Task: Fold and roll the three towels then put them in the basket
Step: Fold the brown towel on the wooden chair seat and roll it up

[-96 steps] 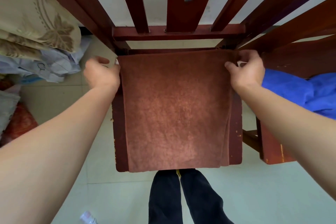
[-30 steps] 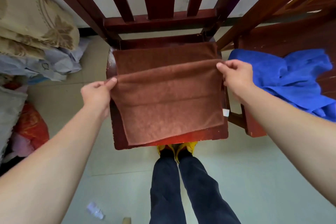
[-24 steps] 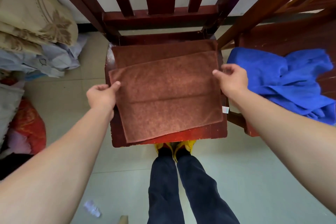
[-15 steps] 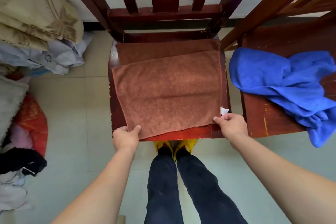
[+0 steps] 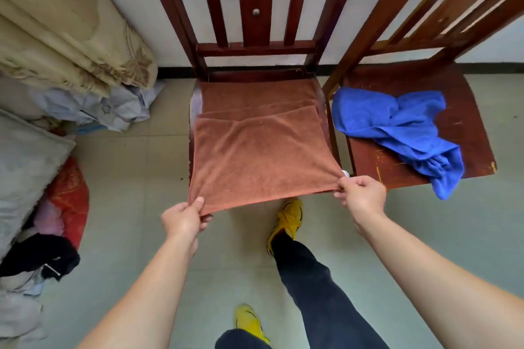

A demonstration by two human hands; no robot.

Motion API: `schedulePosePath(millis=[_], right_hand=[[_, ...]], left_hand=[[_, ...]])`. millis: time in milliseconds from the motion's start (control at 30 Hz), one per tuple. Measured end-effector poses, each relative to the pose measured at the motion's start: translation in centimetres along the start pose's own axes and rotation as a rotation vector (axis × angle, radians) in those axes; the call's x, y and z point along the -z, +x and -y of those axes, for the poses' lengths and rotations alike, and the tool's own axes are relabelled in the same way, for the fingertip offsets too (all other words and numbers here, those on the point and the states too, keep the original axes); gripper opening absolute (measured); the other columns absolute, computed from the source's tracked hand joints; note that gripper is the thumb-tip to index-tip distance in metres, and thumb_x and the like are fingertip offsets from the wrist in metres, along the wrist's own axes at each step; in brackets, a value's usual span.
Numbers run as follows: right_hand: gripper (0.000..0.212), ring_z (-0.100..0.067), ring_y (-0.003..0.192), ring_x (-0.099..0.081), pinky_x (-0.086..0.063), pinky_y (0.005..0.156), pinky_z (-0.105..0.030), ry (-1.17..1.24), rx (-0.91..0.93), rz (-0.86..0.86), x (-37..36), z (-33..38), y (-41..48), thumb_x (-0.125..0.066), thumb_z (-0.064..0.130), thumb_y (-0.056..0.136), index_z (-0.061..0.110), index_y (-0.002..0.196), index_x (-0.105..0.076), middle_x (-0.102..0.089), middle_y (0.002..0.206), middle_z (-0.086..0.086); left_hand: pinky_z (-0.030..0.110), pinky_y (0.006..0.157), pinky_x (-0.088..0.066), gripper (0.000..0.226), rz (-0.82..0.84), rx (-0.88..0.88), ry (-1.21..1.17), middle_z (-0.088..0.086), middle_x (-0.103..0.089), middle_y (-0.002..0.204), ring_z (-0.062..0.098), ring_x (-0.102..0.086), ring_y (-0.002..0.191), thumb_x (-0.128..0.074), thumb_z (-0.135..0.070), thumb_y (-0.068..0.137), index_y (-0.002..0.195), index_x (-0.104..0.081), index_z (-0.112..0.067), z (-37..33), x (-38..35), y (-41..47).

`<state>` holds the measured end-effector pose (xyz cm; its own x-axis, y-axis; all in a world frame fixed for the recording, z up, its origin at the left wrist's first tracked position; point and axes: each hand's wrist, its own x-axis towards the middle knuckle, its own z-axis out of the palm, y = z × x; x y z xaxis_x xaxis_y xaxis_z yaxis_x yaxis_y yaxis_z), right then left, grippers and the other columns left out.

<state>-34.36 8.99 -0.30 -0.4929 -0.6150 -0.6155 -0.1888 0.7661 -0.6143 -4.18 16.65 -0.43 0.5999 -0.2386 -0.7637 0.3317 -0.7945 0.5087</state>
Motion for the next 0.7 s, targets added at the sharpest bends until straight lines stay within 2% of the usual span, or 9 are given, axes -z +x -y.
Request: schedulePosePath(millis=[67, 167, 267, 367, 500, 700], right_hand=[[0.006, -0.012, 0.052, -0.069, -0.051, 0.06, -0.033, 0.061, 0.024, -0.026, 0.9, -0.7, -2.3, -0.066, 0.014, 0.072, 0.01, 0.07, -0.061, -0.067, 0.053, 0.001], [0.008, -0.009, 0.048, -0.066, -0.047, 0.05, -0.024, 0.159, 0.061, -0.061, 2.0, -2.5, -5.6, -0.066, 0.016, 0.075, 0.009, 0.072, -0.063, -0.068, 0.064, -0.006], [0.01, -0.005, 0.042, -0.061, -0.039, 0.037, -0.015, 0.227, 0.061, -0.102, 3.1, -4.7, -9.2, -0.064, 0.016, 0.078, 0.012, 0.07, -0.06, -0.064, 0.06, -0.003], [0.011, -0.004, 0.04, -0.059, -0.037, 0.035, -0.014, 0.271, 0.041, -0.113, 4.4, -7.0, -12.5, -0.063, 0.014, 0.079, 0.013, 0.069, -0.058, -0.062, 0.061, -0.003], [0.014, -0.005, 0.041, -0.059, -0.038, 0.036, -0.015, 0.309, 0.02, -0.104, 6.4, -9.7, -15.8, -0.066, 0.02, 0.081, 0.013, 0.072, -0.057, -0.063, 0.064, -0.002], [0.009, -0.004, 0.036, -0.054, -0.035, 0.035, -0.015, 0.303, 0.011, -0.126, 8.8, -12.6, -18.5, -0.059, 0.013, 0.078, 0.015, 0.07, -0.055, -0.059, 0.061, -0.002]], left_hand=[[0.013, 0.032, -0.039, 0.016, 0.022, -0.023, -0.016, 0.011, -0.061, 0.067, 0.005, -0.054, 0.031, -0.064, -0.01, 0.09, 0.075, -0.058, -0.005, 1.0, 1.7, -1.5], [0.013, 0.032, -0.038, 0.007, 0.058, -0.058, -0.063, 0.011, -0.061, 0.072, 0.006, -0.054, 0.031, -0.063, -0.009, 0.09, 0.091, -0.058, -0.005, 2.8, 4.2, -3.4], [0.013, 0.032, -0.038, 0.008, 0.081, -0.093, -0.087, 0.008, -0.061, 0.069, 0.005, -0.055, 0.031, -0.063, -0.01, 0.09, 0.086, -0.056, -0.01, 5.2, 6.9, -5.3], [0.015, 0.035, -0.041, 0.014, 0.093, -0.087, -0.084, 0.006, -0.062, 0.069, 0.007, -0.057, 0.035, -0.063, -0.011, 0.09, 0.079, -0.055, -0.013, 7.6, 9.7, -7.3], [0.018, 0.039, -0.044, 0.011, 0.092, -0.07, -0.074, 0.005, -0.063, 0.07, 0.013, -0.061, 0.046, -0.063, -0.013, 0.09, 0.08, -0.058, -0.012, 10.5, 12.3, -9.4], [0.018, 0.038, -0.044, 0.013, 0.06, -0.036, -0.079, 0.006, -0.063, 0.069, 0.014, -0.06, 0.044, -0.061, -0.013, 0.091, 0.079, -0.058, -0.01, 14.5, 14.3, -11.3]])
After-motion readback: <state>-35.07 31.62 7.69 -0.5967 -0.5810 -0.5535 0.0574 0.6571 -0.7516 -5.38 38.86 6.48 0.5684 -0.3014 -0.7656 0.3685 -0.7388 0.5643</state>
